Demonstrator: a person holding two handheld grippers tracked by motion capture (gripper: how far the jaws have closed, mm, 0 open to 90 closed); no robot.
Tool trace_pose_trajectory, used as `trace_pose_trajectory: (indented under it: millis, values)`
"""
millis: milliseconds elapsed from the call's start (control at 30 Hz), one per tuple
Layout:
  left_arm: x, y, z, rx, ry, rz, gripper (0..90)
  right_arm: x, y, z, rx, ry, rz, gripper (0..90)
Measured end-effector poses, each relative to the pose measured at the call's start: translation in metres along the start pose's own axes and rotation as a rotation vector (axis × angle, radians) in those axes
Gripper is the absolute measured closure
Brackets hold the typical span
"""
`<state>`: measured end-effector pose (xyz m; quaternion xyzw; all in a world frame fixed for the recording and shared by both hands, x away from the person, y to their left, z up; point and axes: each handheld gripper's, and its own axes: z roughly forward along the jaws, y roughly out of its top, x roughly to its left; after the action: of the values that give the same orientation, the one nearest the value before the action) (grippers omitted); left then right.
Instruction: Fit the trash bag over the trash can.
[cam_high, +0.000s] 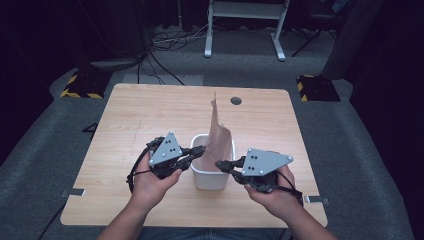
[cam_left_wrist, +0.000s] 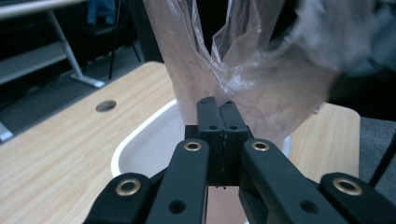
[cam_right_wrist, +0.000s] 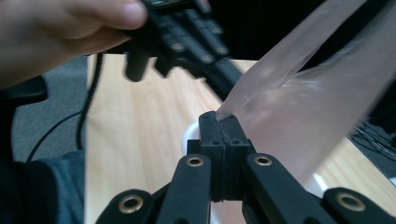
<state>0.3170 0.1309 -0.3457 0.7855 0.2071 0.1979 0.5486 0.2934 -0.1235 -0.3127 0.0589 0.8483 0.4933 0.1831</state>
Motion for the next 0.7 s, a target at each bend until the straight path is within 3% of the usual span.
trace_pose_trajectory:
  millis: [67, 100, 267, 333, 433, 567, 700]
  values:
    - [-0.001, 0.0, -0.002, -0.005, 0.002, 0.012, 90.0, 0.004, -0.002, 0.0, -0.03, 0.076, 0.024, 68.1]
    - [-0.001, 0.0, -0.003, -0.01, 0.008, 0.02, 90.0, 0.003, -0.005, -0.001, -0.053, 0.081, 0.031, 64.5]
    - [-0.001, -0.001, -0.009, -0.042, 0.012, 0.03, 90.0, -0.015, -0.019, -0.023, -0.08, 0.045, 0.132, 55.1]
    - [0.0, 0.0, -0.012, -0.046, 0.014, 0.036, 90.0, -0.022, -0.024, -0.031, -0.08, 0.041, 0.164, 55.8]
    - [-0.002, 0.001, -0.014, -0.054, 0.0, 0.048, 90.0, -0.034, -0.03, -0.039, -0.079, -0.011, 0.197, 58.1]
    - [-0.007, 0.004, -0.015, -0.053, -0.022, 0.072, 90.0, -0.06, -0.039, -0.041, -0.068, -0.132, 0.248, 60.9]
    - [-0.009, 0.006, -0.014, -0.048, -0.041, 0.08, 90.0, -0.078, -0.043, -0.025, -0.069, -0.142, 0.275, 58.7]
